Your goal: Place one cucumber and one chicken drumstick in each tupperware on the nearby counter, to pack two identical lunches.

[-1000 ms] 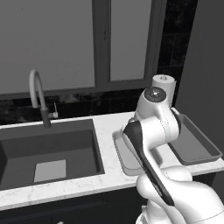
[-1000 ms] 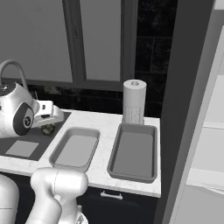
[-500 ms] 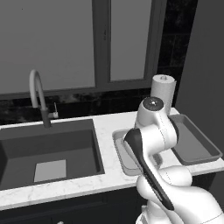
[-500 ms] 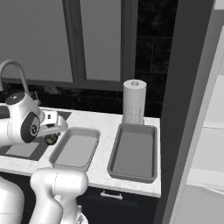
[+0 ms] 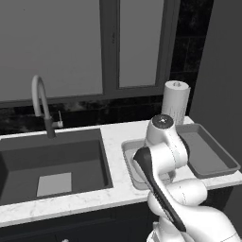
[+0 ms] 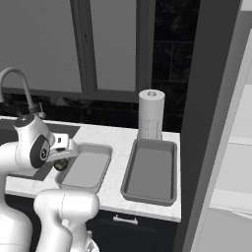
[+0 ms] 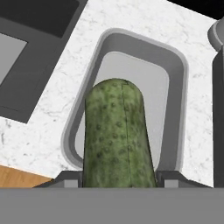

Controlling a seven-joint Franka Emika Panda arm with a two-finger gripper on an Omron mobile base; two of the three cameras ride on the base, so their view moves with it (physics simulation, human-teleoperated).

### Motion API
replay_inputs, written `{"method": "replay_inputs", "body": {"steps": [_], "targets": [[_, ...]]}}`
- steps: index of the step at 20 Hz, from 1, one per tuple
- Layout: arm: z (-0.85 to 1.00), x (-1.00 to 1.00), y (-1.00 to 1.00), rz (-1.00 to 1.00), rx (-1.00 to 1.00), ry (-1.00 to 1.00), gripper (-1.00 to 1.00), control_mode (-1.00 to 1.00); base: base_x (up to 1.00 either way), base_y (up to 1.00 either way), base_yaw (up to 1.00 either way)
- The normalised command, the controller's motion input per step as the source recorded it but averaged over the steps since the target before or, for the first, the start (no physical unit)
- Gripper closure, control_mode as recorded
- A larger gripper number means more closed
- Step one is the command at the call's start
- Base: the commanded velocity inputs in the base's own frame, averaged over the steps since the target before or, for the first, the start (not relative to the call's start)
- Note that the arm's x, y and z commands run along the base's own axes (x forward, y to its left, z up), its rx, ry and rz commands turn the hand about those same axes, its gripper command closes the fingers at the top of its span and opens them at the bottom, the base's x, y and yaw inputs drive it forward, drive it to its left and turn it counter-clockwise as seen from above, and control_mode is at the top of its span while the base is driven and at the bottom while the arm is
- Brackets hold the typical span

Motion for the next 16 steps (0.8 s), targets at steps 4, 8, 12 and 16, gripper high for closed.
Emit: {"method": "replay_inputs", "body": {"steps": [4, 8, 12, 16], "targets": [[-0.27, 0.2, -0.12, -0.01, 0.0, 0.0, 1.0, -1.0, 0.0, 0.0, 0.0], [-0.21, 0.32, -0.01, -0.03, 0.06, 0.0, 1.0, -1.0, 0.0, 0.0, 0.0], [-0.11, 0.13, 0.0, -0.02, 0.14, 0.0, 1.0, -1.0, 0.0, 0.0, 0.0], [-0.27, 0.0, 0.0, 0.0, 0.11, 0.0, 1.0, -1.0, 0.0, 0.0, 0.0]]}}
